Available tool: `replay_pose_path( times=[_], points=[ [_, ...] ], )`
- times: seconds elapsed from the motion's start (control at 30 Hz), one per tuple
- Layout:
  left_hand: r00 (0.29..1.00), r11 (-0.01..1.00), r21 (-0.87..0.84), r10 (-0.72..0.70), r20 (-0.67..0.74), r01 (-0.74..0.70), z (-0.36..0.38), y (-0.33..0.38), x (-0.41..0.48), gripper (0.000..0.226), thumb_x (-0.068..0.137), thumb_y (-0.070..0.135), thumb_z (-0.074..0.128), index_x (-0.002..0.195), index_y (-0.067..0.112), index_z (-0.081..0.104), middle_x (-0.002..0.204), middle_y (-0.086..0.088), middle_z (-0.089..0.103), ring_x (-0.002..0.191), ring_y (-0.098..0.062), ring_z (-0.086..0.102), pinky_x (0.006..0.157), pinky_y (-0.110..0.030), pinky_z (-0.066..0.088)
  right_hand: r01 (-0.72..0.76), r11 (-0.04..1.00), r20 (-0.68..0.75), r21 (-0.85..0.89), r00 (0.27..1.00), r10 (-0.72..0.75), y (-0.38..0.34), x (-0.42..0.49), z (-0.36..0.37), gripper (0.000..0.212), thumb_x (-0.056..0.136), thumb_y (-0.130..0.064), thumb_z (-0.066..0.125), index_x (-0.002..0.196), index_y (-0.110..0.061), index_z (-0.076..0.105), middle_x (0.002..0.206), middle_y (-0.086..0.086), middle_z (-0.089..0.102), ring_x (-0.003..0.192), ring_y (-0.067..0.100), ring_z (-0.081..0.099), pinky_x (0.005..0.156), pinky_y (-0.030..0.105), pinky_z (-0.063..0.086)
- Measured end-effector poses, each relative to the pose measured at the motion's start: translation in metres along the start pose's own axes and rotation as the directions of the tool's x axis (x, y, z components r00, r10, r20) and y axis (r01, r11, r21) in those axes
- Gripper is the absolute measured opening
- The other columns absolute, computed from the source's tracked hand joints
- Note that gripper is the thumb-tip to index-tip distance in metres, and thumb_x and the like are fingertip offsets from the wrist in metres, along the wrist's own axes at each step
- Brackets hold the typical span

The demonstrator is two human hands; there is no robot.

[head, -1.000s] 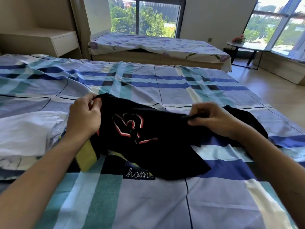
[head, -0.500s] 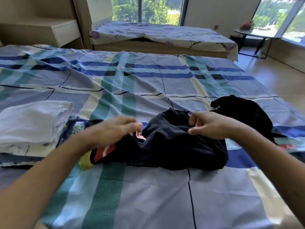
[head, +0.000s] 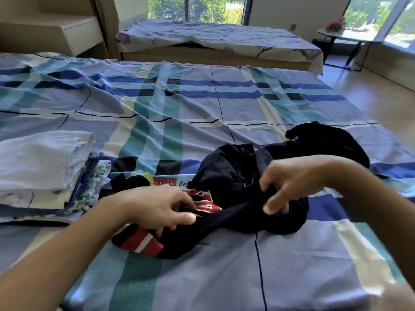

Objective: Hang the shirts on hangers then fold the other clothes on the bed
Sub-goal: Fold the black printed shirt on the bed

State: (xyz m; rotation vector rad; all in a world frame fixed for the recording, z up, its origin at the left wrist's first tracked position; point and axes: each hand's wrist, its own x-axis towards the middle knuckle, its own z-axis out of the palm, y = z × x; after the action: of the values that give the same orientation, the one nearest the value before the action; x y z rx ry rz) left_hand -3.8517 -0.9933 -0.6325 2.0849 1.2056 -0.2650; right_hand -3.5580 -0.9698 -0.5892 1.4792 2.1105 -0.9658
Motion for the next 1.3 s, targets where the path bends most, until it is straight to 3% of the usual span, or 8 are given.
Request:
replay_pose_path(
  times=[0.17,0.4,0.57,0.7,0.9,1.03,1.13,1.3],
  points=[
    [0.872,0.991,0.119,0.106,-0.478,-0.055,0.003,-0.005,0.017,0.015,0.092,0.048,0.061,0.092,0.033,0.064,0.082,0.015,0.061,0.075,-0.001,0.057,0.071,-0.025,0.045,-0.257,0.960,0.202,0.108,0.952,0.231,0.031,-0.020,0.006,0.050,0.087,-0.067,0.056,0.083,-0.020,0.073,0.095,0.003,0.079,0.092,0.014,0.075,0.077,0.031,0.056],
    [0.772,0.972,-0.048,0.153,-0.617,-0.231,0.027,0.018,0.054,0.094,0.082,0.050,0.075,0.156,0.040,0.018,0.152,0.010,0.033,0.135,-0.008,0.039,0.115,-0.032,0.033,-0.444,0.876,-0.070,0.190,0.884,0.463,0.065,-0.018,0.016,0.073,0.083,-0.081,0.047,0.080,-0.011,0.071,0.079,0.004,0.078,0.075,0.017,0.077,0.072,0.030,0.055],
    [0.765,0.976,-0.008,0.166,-0.622,-0.218,0.030,0.024,0.067,0.032,0.088,0.031,0.074,0.119,0.034,0.066,0.106,0.013,0.065,0.105,-0.005,0.059,0.096,-0.031,0.048,-0.347,0.923,-0.464,0.165,0.799,0.383,0.064,0.001,0.033,0.070,0.053,-0.084,0.072,0.083,-0.022,0.060,0.080,-0.004,0.069,0.074,0.019,0.068,0.068,0.032,0.053],
    [0.713,0.950,-0.035,0.208,-0.670,-0.310,0.018,0.025,0.060,0.016,0.083,0.009,0.077,0.084,0.023,0.069,0.078,0.010,0.065,0.080,-0.008,0.061,0.076,-0.029,0.048,-0.158,0.954,-0.482,0.255,0.834,0.267,0.065,0.027,0.042,0.035,0.071,-0.037,0.087,0.080,-0.020,0.058,0.072,-0.008,0.058,0.072,0.014,0.058,0.060,0.026,0.044],
    [0.458,0.984,0.011,0.094,-0.884,-0.179,-0.018,0.014,0.031,0.016,0.082,0.005,0.077,0.082,0.017,0.067,0.081,0.003,0.063,0.074,-0.003,0.059,0.067,-0.007,0.040,0.217,0.919,-0.889,0.328,0.400,0.223,0.100,0.001,0.007,0.015,0.075,-0.023,0.075,0.075,-0.024,0.061,0.065,-0.003,0.060,0.064,0.019,0.059,0.061,0.037,0.047],
    [0.460,0.975,0.138,0.204,-0.864,-0.172,-0.017,0.024,0.013,0.018,0.081,0.015,0.079,0.080,0.022,0.063,0.075,0.010,0.062,0.068,-0.009,0.059,0.063,-0.029,0.045,0.228,0.942,-0.967,0.246,0.125,0.222,0.109,-0.019,-0.003,0.014,0.088,-0.016,0.072,0.085,-0.011,0.059,0.071,0.001,0.062,0.068,0.020,0.056,0.067,0.034,0.042],
    [0.642,0.951,0.197,0.305,-0.703,-0.237,-0.007,0.032,0.006,0.024,0.082,0.030,0.079,0.076,0.029,0.055,0.065,0.013,0.059,0.062,-0.004,0.057,0.057,-0.027,0.042,0.160,0.933,-0.939,0.322,0.181,0.293,0.126,-0.014,0.001,0.016,0.086,-0.018,0.074,0.081,-0.011,0.060,0.072,0.004,0.064,0.071,0.024,0.060,0.068,0.037,0.046],
    [0.944,0.955,0.092,0.294,-0.146,-0.283,0.014,0.046,0.002,0.024,0.083,0.047,0.075,0.086,0.026,0.064,0.074,0.009,0.063,0.069,-0.007,0.059,0.065,-0.026,0.047,-0.380,0.878,-0.530,0.292,0.699,0.479,0.154,-0.007,0.016,0.016,0.073,-0.015,0.078,0.066,-0.009,0.065,0.063,0.005,0.061,0.066,0.024,0.059,0.054,0.029,0.041]
  ],
)
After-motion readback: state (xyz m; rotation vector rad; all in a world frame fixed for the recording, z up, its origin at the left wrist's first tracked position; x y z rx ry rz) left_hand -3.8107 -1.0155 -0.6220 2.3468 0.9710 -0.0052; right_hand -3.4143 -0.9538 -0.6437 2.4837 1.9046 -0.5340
